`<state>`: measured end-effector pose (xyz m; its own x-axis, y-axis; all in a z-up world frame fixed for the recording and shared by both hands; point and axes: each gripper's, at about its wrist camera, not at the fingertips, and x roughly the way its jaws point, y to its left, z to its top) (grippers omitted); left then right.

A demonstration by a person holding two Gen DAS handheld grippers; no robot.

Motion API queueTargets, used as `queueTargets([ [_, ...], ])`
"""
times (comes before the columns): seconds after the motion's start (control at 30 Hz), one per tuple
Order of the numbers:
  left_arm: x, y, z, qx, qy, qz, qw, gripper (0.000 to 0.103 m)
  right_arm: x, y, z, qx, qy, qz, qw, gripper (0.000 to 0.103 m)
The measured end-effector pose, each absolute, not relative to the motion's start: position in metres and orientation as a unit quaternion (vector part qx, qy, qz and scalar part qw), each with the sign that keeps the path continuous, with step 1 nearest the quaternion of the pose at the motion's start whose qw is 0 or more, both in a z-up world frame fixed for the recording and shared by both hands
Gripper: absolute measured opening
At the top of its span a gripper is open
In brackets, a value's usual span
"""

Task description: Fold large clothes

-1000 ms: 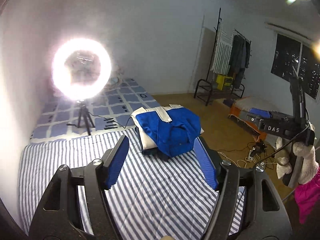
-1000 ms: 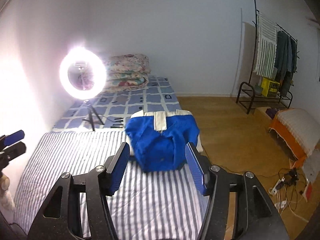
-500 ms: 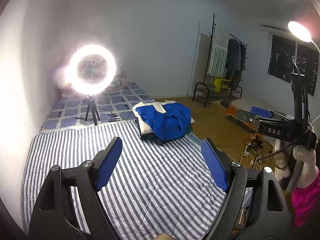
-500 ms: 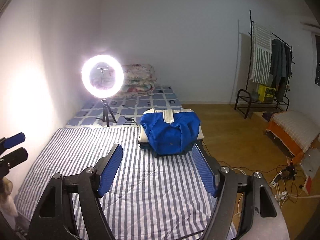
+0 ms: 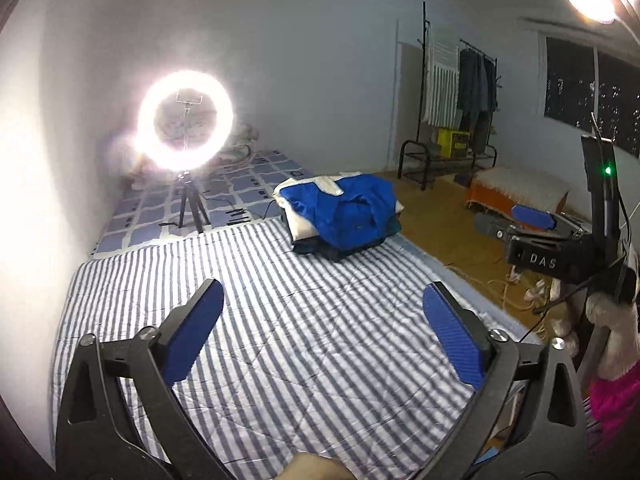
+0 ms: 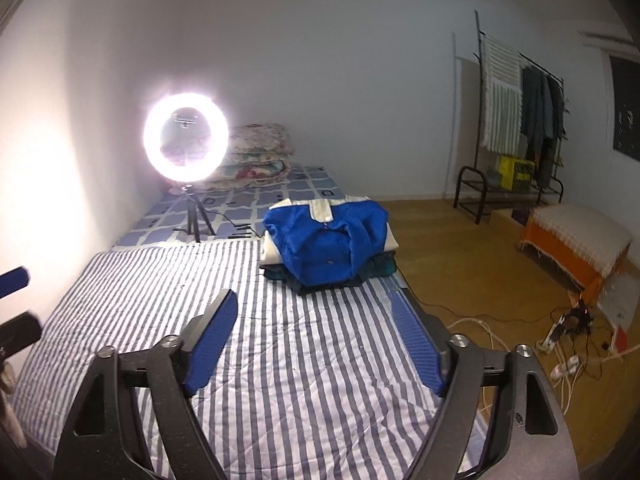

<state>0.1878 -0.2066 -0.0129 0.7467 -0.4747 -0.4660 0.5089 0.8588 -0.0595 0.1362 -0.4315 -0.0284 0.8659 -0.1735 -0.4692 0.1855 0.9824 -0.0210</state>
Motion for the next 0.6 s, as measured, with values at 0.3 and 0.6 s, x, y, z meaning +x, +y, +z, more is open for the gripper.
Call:
queueTargets([
  [0.3,0.198,-0.206,-0.030,0.052,0.269,-0.228,0.934,0.103,0.137,-0.423,-0.051,-0.011,0.264,-0.096,0.960,0.081],
  [0.6,0.200,-0.212,-0.035,0.080,0.280,-0.179,0.940,0.103,0.136,-0.412,-0.059,-0.035,0.273,-0.090,0.957,0.081],
])
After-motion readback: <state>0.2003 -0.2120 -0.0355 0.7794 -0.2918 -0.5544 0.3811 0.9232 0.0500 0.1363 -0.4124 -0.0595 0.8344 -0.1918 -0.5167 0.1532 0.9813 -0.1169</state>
